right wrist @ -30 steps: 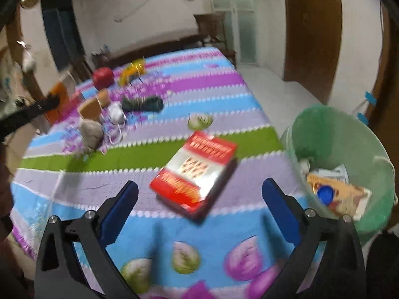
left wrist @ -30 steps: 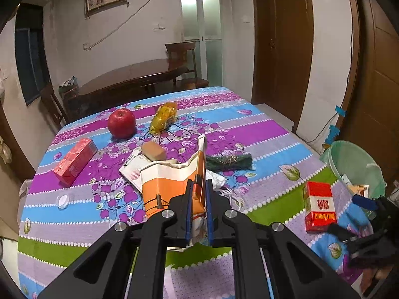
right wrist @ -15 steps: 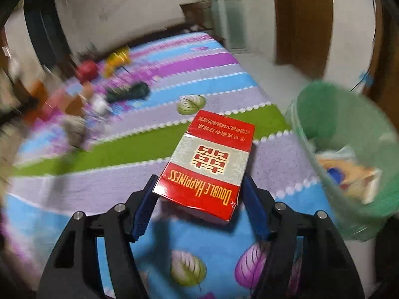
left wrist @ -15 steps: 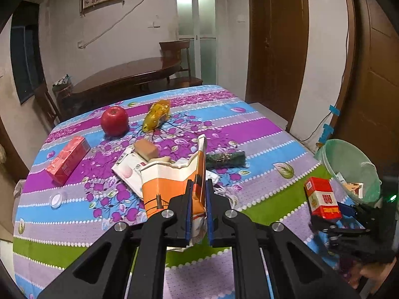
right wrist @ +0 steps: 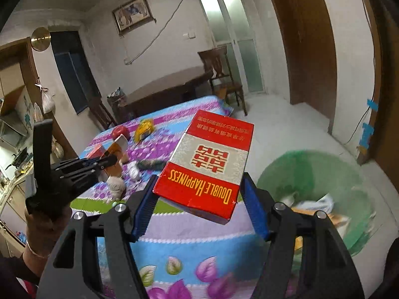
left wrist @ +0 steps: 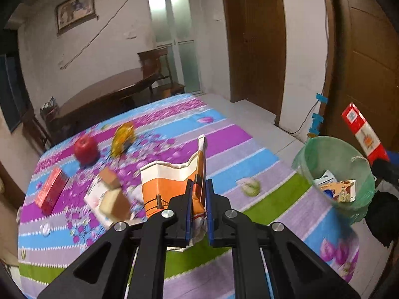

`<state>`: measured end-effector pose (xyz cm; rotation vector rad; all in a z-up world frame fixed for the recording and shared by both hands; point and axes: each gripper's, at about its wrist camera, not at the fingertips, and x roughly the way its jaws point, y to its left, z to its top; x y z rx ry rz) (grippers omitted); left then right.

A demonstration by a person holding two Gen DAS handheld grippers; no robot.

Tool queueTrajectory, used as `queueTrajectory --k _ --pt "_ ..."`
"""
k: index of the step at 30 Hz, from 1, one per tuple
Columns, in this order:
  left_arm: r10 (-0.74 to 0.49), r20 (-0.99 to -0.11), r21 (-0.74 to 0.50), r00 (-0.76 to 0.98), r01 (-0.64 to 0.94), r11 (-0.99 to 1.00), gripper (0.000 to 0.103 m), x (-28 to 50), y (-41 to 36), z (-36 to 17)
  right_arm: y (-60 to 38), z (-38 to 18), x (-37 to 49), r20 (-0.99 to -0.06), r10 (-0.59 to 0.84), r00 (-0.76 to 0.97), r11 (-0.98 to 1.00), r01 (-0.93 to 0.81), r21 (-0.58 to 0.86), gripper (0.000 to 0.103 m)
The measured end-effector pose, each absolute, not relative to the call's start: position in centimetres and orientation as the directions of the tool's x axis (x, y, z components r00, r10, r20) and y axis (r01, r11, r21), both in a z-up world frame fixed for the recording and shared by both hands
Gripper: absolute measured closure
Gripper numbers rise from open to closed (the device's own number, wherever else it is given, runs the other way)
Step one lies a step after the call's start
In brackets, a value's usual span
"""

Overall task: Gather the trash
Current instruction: 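Carry the paper cup and cigarette box over the green bin with both grippers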

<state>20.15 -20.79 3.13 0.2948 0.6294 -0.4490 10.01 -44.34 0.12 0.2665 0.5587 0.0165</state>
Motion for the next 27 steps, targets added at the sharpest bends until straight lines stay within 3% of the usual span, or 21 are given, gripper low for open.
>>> queueTrajectory --k 13,27 --pt "-0.404 -0.589 0.204 0.699 0.613 0.763 0.093 18.8 -33.7 5.3 -51.5 2.6 7.8 -0.544 -0.094 0.834 0.971 0.198 0.136 0.040" --pt "-0.453 -0.610 0.236 0.650 0.695 0.679 0.093 17.8 -43.1 3.5 -56.7 0.2 8.1 -0.622 -0.148 0.769 0.950 0.286 0.127 0.040"
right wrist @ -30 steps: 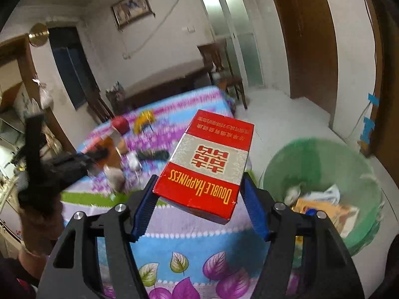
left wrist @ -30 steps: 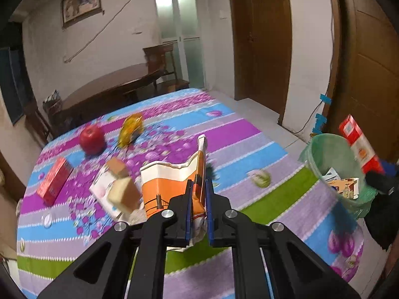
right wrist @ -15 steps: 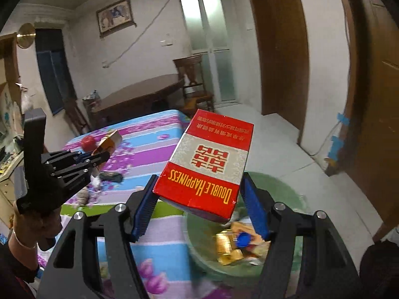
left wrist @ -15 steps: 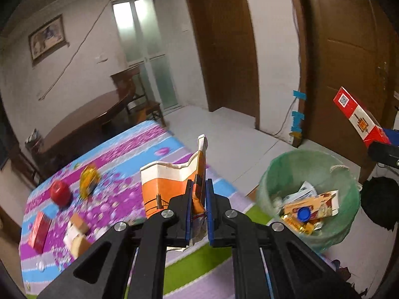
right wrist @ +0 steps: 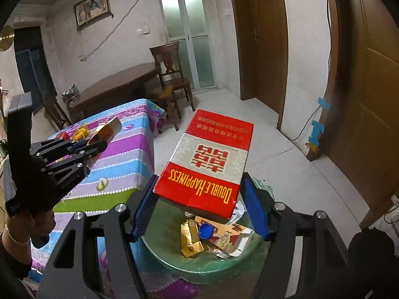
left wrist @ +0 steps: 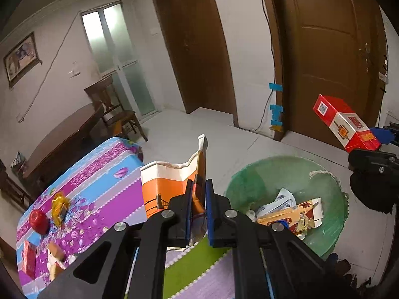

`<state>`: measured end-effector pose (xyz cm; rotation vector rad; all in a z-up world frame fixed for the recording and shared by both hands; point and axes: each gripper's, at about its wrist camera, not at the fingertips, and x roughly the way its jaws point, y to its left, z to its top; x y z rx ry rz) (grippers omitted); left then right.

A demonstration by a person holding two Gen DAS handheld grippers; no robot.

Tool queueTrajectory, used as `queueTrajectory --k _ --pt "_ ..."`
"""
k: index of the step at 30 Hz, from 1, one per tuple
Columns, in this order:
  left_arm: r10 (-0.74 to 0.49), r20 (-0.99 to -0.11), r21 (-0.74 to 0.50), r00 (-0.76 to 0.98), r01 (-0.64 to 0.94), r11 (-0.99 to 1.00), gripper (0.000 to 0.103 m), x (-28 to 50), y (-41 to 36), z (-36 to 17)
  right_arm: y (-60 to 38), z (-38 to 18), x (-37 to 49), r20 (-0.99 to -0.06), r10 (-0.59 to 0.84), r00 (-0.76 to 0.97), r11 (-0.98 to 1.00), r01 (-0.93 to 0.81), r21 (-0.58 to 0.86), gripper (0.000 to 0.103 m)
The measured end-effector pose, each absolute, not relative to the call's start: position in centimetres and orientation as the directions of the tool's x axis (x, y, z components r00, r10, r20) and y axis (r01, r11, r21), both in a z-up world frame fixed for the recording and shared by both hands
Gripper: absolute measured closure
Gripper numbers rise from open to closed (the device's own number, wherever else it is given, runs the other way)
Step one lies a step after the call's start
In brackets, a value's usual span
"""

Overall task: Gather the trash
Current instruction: 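Carry the paper cup and cigarette box over the green bin with both grippers, then open both grippers to drop the cup and cigarette box into the bin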

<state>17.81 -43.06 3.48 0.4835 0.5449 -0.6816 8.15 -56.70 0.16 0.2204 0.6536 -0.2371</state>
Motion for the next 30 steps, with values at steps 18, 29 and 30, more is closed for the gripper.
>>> queueTrajectory --k 18,29,30 --pt "-0.458 -0.650 0.252 0.607 0.740 0.623 0.093 17.4 -47.2 0.8 -59.0 -1.6 8.6 -0.670 -0.149 0.727 0.942 0.311 0.129 0.040" --pt "-0.487 -0.693 0.213 0.532 0.796 0.566 0.092 17.8 -49.3 -1.1 -60.4 -3.1 9.7 -0.705 -0.119 0.699 0.944 0.300 0.139 0.039" --pt "-0.485 -0.702 0.204 0.522 0.799 0.566 0.091 18.1 -49.5 -1.4 -60.5 -3.4 9.9 -0.710 -0.134 0.691 0.941 0.313 0.127 0.039"
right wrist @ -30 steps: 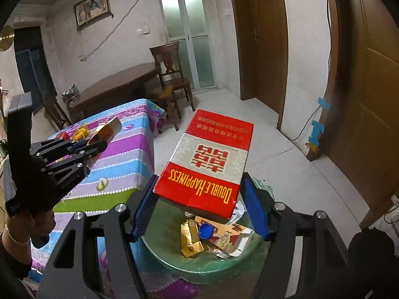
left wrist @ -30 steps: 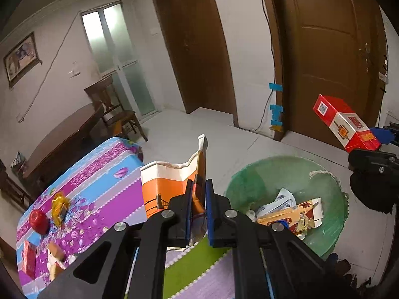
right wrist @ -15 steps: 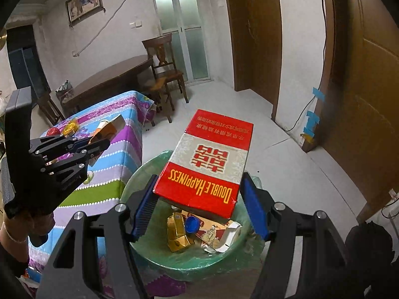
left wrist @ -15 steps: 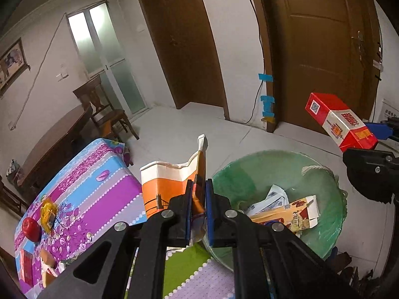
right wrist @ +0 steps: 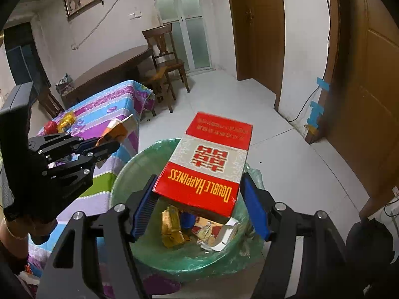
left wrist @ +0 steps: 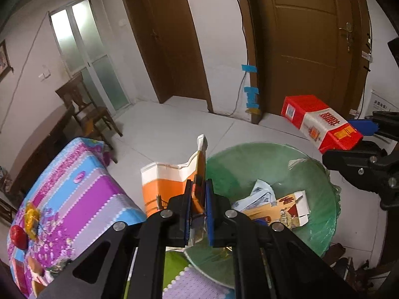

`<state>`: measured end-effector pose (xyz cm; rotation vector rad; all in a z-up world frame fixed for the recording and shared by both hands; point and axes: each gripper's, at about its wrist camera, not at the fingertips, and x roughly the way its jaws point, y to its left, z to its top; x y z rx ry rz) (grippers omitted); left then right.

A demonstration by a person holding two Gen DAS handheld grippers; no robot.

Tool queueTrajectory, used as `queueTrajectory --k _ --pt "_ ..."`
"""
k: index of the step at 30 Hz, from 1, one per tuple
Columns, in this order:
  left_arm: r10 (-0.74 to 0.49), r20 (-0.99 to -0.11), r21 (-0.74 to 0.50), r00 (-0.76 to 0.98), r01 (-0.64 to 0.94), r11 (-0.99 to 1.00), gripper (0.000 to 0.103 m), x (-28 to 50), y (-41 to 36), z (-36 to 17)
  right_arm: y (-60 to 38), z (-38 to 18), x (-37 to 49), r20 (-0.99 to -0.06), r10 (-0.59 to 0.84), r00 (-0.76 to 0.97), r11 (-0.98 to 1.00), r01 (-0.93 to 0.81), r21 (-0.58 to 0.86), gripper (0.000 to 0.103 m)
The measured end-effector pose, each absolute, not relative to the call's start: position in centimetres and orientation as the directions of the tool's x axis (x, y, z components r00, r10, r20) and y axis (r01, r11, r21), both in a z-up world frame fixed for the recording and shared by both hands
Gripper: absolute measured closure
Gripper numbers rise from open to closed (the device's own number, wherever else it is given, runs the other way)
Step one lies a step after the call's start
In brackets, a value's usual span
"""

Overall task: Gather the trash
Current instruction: 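Open both grippers to drop the cup and cigarette box into the bin, then swing both tools back toward the remaining items on the table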

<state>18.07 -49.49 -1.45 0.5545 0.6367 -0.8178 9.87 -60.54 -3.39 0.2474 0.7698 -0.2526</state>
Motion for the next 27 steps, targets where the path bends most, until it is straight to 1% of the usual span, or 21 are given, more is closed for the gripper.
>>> queueTrajectory --k 3,4,5,6,20,27 --pt "-0.469 -0.712 0.214 0.522 0.798 0.564 0.085 18.4 -49.8 -2.1 -61.1 -3.7 9.9 -0.716 -0.139 0.684 0.933 0.332 0.136 0.037" --pt "-0.467 -0.708 0.222 0.530 0.794 0.565 0.078 18.3 -49.7 -2.2 -61.5 -3.9 9.7 -0.715 -0.135 0.686 0.930 0.336 0.147 0.037" --pt "-0.468 -0.702 0.228 0.536 0.792 0.566 0.069 18.2 -49.7 -2.3 -61.6 -3.9 9.6 -0.713 -0.133 0.689 0.929 0.338 0.154 0.037" --pt "-0.470 -0.696 0.233 0.542 0.791 0.566 0.068 18.1 -49.6 -2.3 -61.8 -3.9 9.4 -0.711 -0.133 0.690 0.927 0.340 0.156 0.037" --pt "-0.464 -0.640 0.288 0.612 0.751 0.594 0.068 16.6 -48.2 -0.8 -62.0 -3.1 7.4 -0.683 -0.148 0.716 0.919 0.354 0.173 0.038" --pt "-0.456 -0.608 0.293 0.650 0.717 0.633 0.068 15.3 -45.2 0.8 -60.3 -2.4 6.6 -0.649 -0.133 0.749 0.928 0.323 0.183 0.038"
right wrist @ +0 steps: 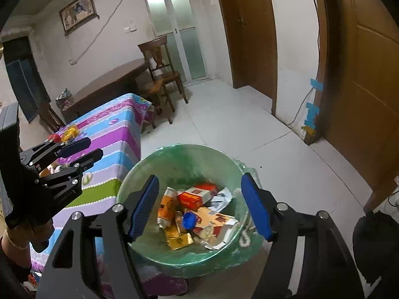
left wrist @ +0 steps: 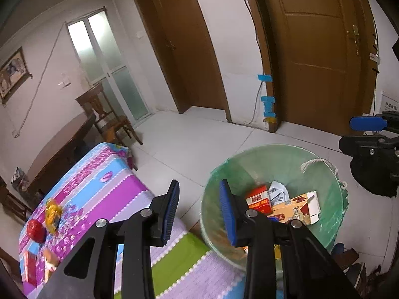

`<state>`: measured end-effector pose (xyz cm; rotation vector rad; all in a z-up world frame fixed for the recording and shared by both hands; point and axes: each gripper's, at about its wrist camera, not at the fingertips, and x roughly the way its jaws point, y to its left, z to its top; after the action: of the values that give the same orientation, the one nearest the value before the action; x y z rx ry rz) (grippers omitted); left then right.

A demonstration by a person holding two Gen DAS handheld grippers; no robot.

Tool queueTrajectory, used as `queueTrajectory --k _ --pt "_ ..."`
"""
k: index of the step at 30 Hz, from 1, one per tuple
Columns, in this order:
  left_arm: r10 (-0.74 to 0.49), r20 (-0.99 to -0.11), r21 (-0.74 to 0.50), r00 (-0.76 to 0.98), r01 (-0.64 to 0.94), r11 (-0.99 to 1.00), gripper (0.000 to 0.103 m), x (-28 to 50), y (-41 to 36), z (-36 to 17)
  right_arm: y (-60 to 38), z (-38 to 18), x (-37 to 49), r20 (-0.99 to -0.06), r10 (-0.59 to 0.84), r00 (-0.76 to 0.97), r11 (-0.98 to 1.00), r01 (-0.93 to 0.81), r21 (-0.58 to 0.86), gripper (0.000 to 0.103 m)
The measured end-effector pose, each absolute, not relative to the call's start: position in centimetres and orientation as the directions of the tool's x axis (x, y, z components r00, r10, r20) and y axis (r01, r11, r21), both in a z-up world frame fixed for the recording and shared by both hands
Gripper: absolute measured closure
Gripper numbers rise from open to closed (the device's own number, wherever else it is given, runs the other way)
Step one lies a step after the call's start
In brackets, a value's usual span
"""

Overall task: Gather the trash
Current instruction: 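Swing both tools back toward the remaining items on the table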

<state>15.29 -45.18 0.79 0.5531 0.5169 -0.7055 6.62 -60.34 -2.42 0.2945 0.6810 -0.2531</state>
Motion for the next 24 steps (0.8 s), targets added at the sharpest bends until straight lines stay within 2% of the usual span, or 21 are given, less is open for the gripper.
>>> queueTrajectory --k 10,13,17,24 --pt "-0.394 -0.571 0.312 0.720 0.634 0.708 0.066 14.1 -37.7 2.5 -56.0 -1.1 7.1 -0.593 -0.071 0.802 0.950 0.236 0.205 0.037" --pt "-0.368 -0.570 0.292 0.735 0.599 0.745 0.062 14.1 -33.8 2.5 -53.6 -1.2 8.2 -0.577 -0.036 0.816 0.959 0.191 0.210 0.038" --pt "-0.329 -0.569 0.254 0.753 0.542 0.801 0.047 14.1 -27.8 1.6 -49.8 -2.0 10.4 -0.573 0.005 0.819 0.974 0.125 0.187 0.037" --pt "-0.218 -0.607 0.184 0.764 0.402 0.897 0.044 16.5 -15.4 -0.7 -42.6 -4.4 15.0 -0.613 0.153 0.775 0.981 -0.044 0.189 0.037"
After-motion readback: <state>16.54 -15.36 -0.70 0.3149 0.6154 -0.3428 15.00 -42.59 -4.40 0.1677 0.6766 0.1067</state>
